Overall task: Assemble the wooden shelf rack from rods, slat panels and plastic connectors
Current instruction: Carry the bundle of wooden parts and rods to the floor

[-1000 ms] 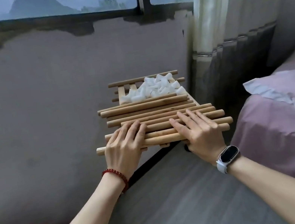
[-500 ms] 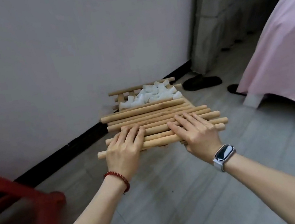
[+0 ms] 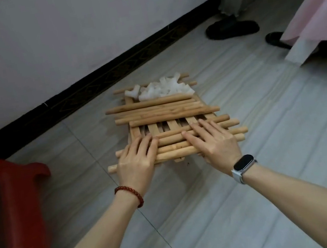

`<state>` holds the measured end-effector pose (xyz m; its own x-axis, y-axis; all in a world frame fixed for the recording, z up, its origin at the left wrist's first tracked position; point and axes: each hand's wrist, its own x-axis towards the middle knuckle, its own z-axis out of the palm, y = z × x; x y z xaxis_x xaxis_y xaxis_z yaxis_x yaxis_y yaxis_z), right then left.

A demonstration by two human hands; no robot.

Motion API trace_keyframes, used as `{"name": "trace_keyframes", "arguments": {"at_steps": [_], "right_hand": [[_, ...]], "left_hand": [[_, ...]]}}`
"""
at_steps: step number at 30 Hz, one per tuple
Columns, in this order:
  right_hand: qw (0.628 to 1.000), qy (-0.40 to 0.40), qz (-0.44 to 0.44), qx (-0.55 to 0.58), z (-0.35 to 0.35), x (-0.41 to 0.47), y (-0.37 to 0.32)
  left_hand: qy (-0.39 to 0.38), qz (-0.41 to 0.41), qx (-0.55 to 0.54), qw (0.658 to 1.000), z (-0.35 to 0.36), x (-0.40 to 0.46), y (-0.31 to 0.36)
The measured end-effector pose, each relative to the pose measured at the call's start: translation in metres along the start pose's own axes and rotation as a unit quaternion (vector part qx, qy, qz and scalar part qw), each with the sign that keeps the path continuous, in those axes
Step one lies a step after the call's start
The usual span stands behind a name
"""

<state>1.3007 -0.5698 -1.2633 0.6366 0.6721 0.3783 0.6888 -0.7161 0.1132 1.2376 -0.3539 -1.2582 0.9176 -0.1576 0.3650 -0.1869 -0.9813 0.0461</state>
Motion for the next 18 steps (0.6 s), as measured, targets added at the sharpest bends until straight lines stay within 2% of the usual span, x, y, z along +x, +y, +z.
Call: {"name": "trace_keyframes", "arguments": {"at_steps": [4, 7, 10, 14, 16, 18], "right_hand": [[0.999, -0.043, -0.014, -0.006, 0.022, -0.018, -0.003], [0.994, -0.098, -0.028, -0.027, 0.034, -0.030, -0.009], [0.982, -0.178, -0.037, -0.047, 0.042, -0.039, -0.013], [0.961, -0.274, -0.033, -0.017, 0.050, -0.043, -0.015], [0.959, -0.281, -0.037, -0.001, 0.050, -0.044, -0.018], [0.953, -0.299, -0.052, 0.011, 0.052, -0.050, -0.017]], "left_hand": [[-0.059, -0.012, 0.019, 0.998, 0.019, -0.016, 0.006], [-0.135, -0.009, 0.037, 0.990, 0.030, -0.027, 0.006], [-0.218, 0.017, 0.053, 0.974, 0.040, -0.037, 0.001], [-0.271, 0.027, 0.049, 0.961, 0.050, -0.045, 0.000], [-0.294, 0.029, 0.044, 0.954, 0.055, -0.049, 0.002], [-0.352, 0.035, 0.059, 0.934, 0.057, -0.049, 0.001]]}}
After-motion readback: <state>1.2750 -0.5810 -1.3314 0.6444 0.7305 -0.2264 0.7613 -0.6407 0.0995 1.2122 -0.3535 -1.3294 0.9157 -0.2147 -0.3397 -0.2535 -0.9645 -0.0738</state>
